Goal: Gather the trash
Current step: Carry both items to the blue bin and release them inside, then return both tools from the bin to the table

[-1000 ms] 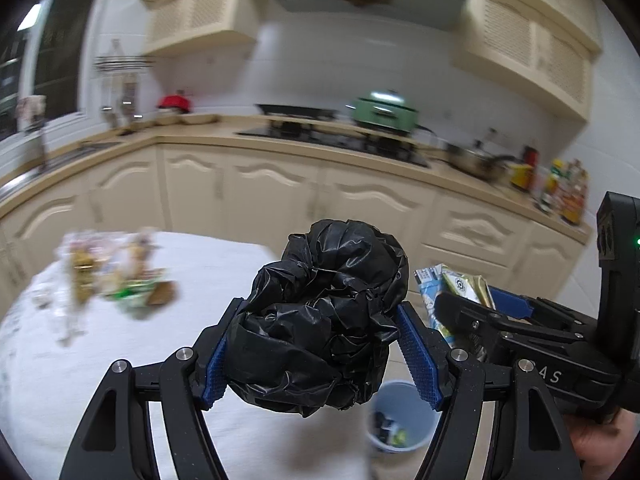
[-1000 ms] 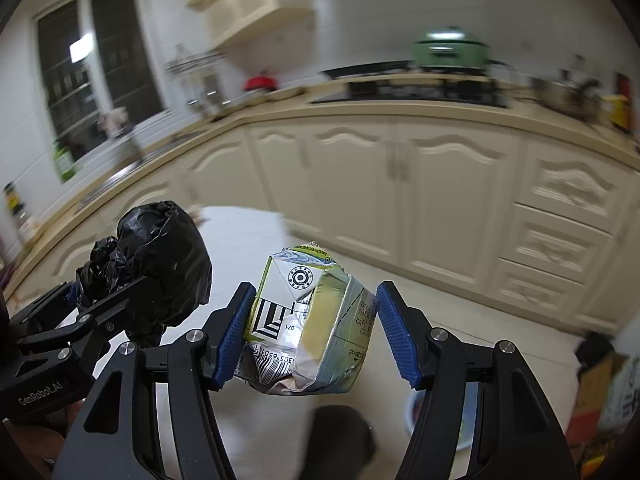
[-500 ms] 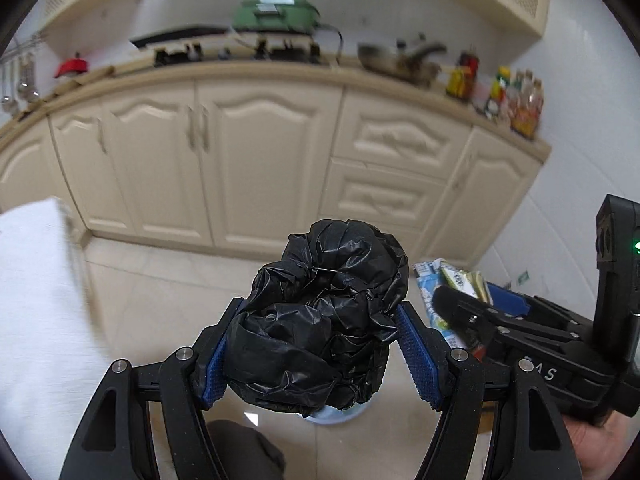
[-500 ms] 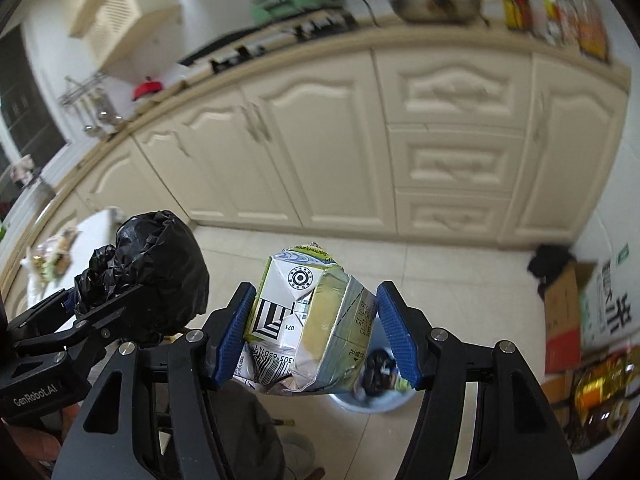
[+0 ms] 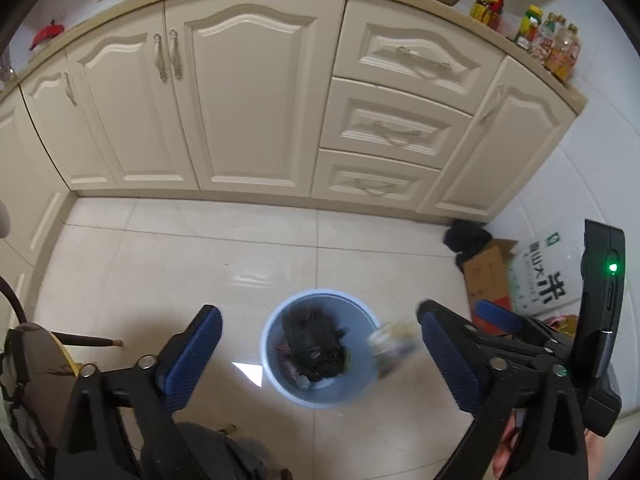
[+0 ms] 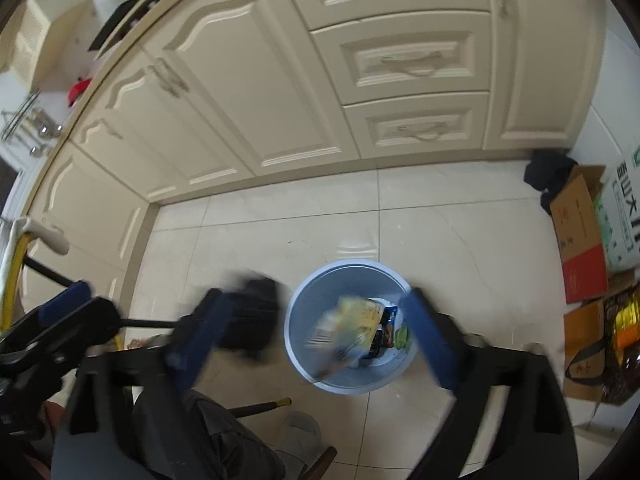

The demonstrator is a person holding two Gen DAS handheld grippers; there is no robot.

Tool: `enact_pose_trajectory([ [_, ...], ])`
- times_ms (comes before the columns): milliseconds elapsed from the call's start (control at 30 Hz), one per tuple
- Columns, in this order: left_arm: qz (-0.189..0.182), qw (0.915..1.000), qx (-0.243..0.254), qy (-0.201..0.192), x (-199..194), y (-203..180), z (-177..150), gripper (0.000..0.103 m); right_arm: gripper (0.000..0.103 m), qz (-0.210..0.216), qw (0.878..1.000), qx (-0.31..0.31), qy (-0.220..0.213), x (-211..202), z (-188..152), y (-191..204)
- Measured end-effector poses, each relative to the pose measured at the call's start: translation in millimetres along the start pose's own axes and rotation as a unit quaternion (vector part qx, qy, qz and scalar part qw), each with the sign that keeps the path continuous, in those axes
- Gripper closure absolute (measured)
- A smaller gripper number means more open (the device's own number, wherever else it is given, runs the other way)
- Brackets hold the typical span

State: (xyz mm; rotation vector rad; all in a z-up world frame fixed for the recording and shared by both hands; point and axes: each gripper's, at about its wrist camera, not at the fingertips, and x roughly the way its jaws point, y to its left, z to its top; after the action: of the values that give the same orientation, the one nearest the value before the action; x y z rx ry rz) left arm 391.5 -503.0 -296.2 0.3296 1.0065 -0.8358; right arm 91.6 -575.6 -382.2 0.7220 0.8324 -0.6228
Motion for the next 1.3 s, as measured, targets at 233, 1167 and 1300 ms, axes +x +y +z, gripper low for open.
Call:
enact_pose_trajectory([
  [233,0.044,0.9989,0.004,-0.015,-3,3,13,0.001,0.0,-0.026,1.0,0.006,0.007,-2,-3,-5],
  [1167,0.085,0.9635,-0.086,-0.239,-338,109,-172,0.001,0.0,0.049,0.976,-0.156,-0.144,-165,-25,239],
  [1300,0.102,0.9551,-0.102,-0.259,-378,129,-217,0.001,0.0,0.075,0.964,-0.195,-0.164,-185,-36,288],
])
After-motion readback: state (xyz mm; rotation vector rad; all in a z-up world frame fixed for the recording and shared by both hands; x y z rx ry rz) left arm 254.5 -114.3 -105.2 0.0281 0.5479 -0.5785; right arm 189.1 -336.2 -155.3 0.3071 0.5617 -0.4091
